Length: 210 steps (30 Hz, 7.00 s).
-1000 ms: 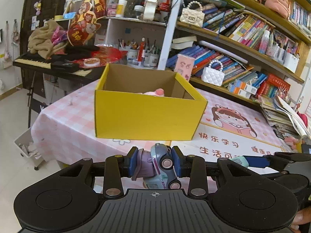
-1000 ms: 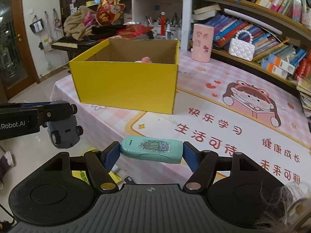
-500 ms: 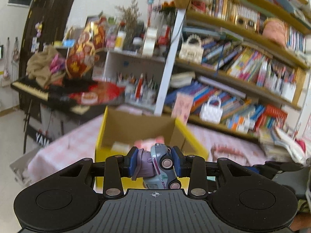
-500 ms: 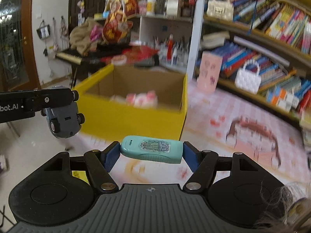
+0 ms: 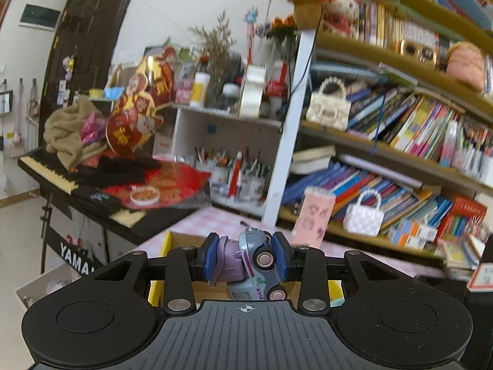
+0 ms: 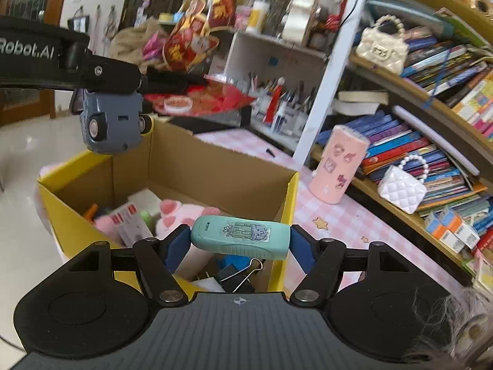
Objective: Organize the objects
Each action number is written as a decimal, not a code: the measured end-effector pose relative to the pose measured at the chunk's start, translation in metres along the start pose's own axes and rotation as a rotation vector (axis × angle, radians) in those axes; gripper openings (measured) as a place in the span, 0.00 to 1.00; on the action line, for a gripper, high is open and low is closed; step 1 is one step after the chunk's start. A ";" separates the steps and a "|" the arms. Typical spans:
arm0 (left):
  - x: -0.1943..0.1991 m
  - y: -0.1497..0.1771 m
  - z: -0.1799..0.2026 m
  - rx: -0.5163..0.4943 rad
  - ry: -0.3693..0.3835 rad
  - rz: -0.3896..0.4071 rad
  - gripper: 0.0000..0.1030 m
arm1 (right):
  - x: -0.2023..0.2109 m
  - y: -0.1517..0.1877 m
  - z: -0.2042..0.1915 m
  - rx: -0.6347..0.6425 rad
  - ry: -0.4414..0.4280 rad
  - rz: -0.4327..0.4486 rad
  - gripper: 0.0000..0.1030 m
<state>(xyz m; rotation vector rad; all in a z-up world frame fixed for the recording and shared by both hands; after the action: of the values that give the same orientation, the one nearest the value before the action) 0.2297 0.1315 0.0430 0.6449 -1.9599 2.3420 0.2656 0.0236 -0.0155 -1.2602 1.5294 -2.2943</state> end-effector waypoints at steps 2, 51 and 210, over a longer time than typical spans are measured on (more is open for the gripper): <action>-0.011 0.008 0.004 -0.006 0.005 -0.033 0.34 | -0.013 0.001 0.005 0.026 -0.007 -0.037 0.65; -0.046 0.058 0.031 -0.059 -0.060 -0.191 0.35 | -0.037 0.005 0.011 0.179 -0.254 -0.128 0.66; 0.143 0.153 0.083 -0.337 -0.013 -0.249 1.00 | 0.217 0.208 0.004 -0.633 0.521 -0.051 0.93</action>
<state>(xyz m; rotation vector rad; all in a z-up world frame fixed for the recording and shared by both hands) 0.0814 -0.0146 -0.0439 0.8202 -2.0717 1.8165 0.0575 -0.1891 -0.0581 -0.8049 2.5733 -2.3742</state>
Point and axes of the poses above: each gripper's, at about its wrist camera, not at the fingertips, and x roughly against the way its jaws point, z to its right, y to its underside, the point moved 9 cm from there along -x, roughly the way its jaws point, and after that the axes turned 11 degrees about -y, right-handed, at the moved point
